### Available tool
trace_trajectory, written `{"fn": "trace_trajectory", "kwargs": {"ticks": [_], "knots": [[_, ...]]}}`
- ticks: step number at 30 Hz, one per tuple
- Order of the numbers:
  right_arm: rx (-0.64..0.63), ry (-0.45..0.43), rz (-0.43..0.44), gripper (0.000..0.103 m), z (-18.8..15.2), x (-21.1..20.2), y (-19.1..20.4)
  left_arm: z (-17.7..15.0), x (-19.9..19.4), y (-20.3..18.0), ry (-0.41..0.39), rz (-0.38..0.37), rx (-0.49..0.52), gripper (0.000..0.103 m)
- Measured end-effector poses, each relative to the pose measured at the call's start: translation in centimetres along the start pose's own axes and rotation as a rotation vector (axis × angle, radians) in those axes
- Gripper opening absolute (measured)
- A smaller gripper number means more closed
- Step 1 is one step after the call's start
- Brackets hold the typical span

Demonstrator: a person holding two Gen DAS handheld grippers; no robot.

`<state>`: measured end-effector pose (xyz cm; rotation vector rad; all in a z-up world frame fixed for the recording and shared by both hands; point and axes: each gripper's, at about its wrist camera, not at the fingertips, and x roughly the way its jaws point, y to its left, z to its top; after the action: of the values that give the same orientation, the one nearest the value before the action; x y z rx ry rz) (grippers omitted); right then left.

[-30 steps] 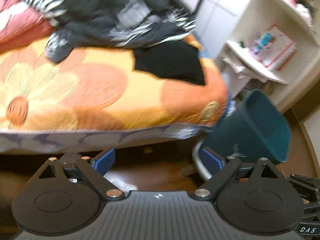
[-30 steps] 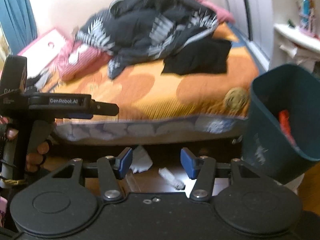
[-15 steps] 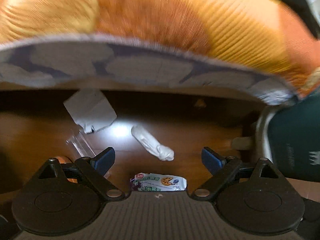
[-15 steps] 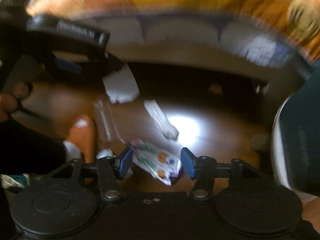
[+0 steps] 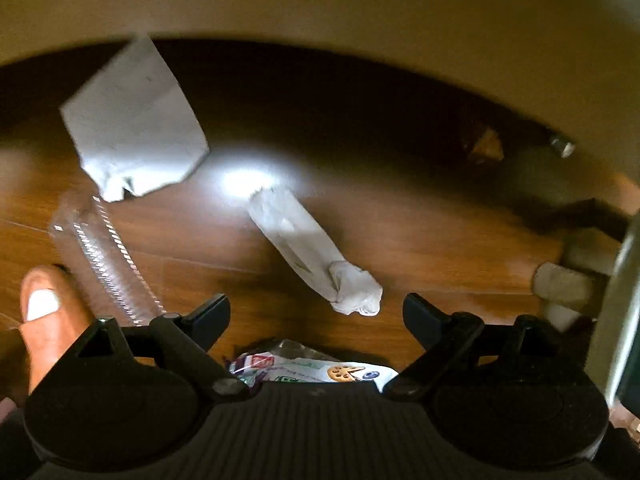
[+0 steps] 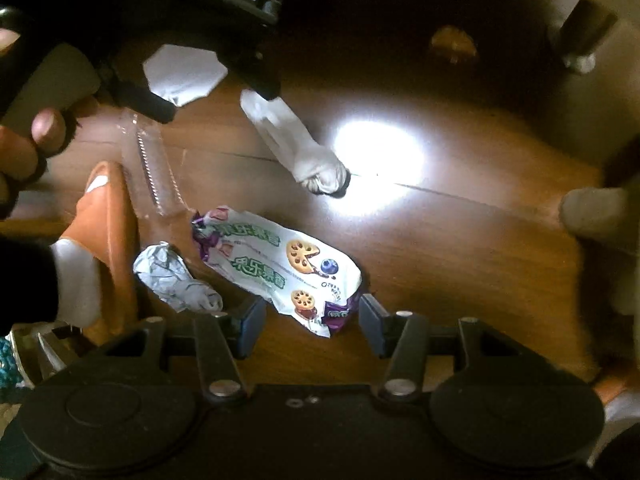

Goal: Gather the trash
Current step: 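Grasp the white plastic bag with the left gripper while the right grasps the cookie-print wrapper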

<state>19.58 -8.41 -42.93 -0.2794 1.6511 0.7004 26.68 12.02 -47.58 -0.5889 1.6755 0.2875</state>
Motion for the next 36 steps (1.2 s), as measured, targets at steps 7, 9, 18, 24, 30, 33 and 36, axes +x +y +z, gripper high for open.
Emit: {"fn": "trace_trajectory", "kwargs": {"ticks": [7,9,18,24,30,33,36], "knots": [[0.062,0.094,-0.014,0.050,0.4,4.8,-2.2,1.3,5.4,-1.4,0.083,0.008,0.018,0.094],[0.090,0.100,-0.006,0.050,0.7,5.7,-2.7,1.6,6.7,-1.6,0.105,0.007,0.019,0.093],[0.110,0.140,0.017,0.021,1.7,8.7,-2.9,2.0,10.2,-2.4,0.171,-0.010,0.030,0.080],[0.100,0.153,-0.018,0.003,1.8,9.6,-3.3,1.9,11.4,-2.7,0.211,-0.018,0.050,0.035],[0.043,0.139,-0.070,0.002,1.9,8.4,-3.1,1.8,10.8,-2.6,0.205,-0.005,0.085,0.027],[0.018,0.125,-0.104,0.001,2.1,7.2,-2.6,1.6,9.5,-2.6,0.186,0.002,0.093,0.027],[0.009,0.106,-0.141,0.001,2.4,5.5,-2.2,1.3,7.7,-2.0,0.167,-0.007,0.058,0.027]]}}
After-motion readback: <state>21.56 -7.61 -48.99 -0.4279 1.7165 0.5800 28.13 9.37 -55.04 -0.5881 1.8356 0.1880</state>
